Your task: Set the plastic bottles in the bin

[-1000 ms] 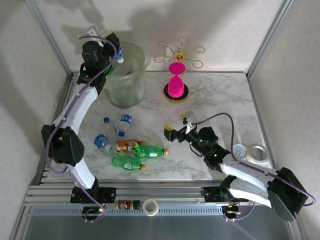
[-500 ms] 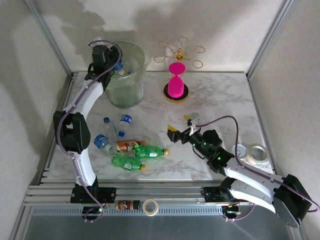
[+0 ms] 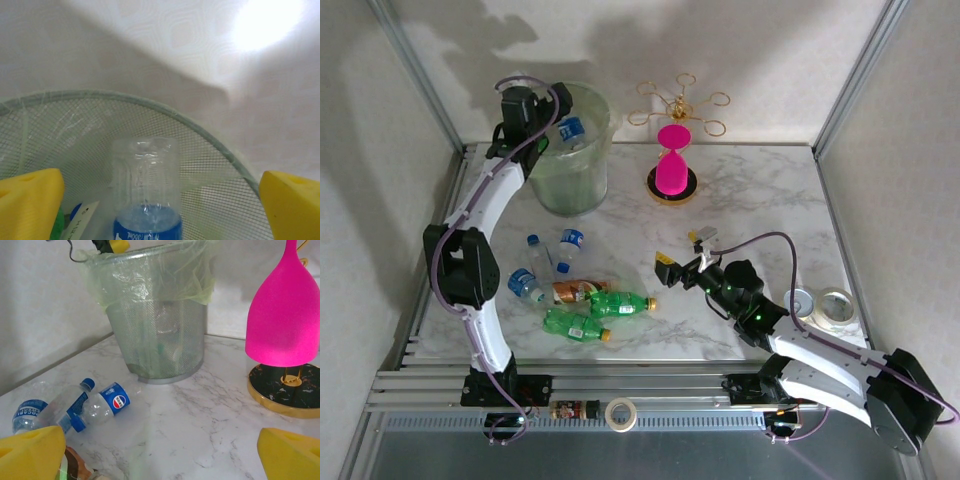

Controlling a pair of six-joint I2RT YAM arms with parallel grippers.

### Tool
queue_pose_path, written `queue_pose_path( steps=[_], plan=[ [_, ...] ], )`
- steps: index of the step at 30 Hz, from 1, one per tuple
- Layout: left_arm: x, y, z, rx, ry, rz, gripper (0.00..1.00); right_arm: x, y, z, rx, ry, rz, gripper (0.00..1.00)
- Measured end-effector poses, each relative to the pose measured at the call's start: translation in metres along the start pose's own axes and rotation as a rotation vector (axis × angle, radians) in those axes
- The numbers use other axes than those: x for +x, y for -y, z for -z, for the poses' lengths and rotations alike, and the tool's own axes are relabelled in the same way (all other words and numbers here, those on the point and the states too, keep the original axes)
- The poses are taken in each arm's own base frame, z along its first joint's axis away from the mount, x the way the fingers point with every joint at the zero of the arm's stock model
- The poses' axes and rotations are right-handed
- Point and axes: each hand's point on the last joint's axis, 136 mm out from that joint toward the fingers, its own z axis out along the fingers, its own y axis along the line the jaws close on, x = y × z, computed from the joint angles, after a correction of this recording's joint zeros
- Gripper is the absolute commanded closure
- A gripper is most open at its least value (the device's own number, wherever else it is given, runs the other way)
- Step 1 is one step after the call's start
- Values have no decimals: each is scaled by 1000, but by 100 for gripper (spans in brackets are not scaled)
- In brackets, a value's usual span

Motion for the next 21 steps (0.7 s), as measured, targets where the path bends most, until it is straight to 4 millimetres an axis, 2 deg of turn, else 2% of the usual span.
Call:
queue_pose_path(
  steps=[4, 8, 12, 16, 21],
  plan=[
    [-26, 19, 33, 59, 48, 15, 0, 10, 1, -4, 4, -30, 3, 1],
    [-60, 45, 86, 163, 140, 48, 0, 21, 1, -9, 3, -66, 5, 1],
    [-76, 65, 138, 281, 216, 95, 0, 29, 0, -16, -4, -97, 7, 1],
    [-66, 72, 175, 369, 238, 141, 0, 29, -6, -25, -34, -116, 7, 1],
    [-27, 72, 199, 418, 184, 167, 1, 26, -17, -41, -79, -139, 12, 1]
  ],
)
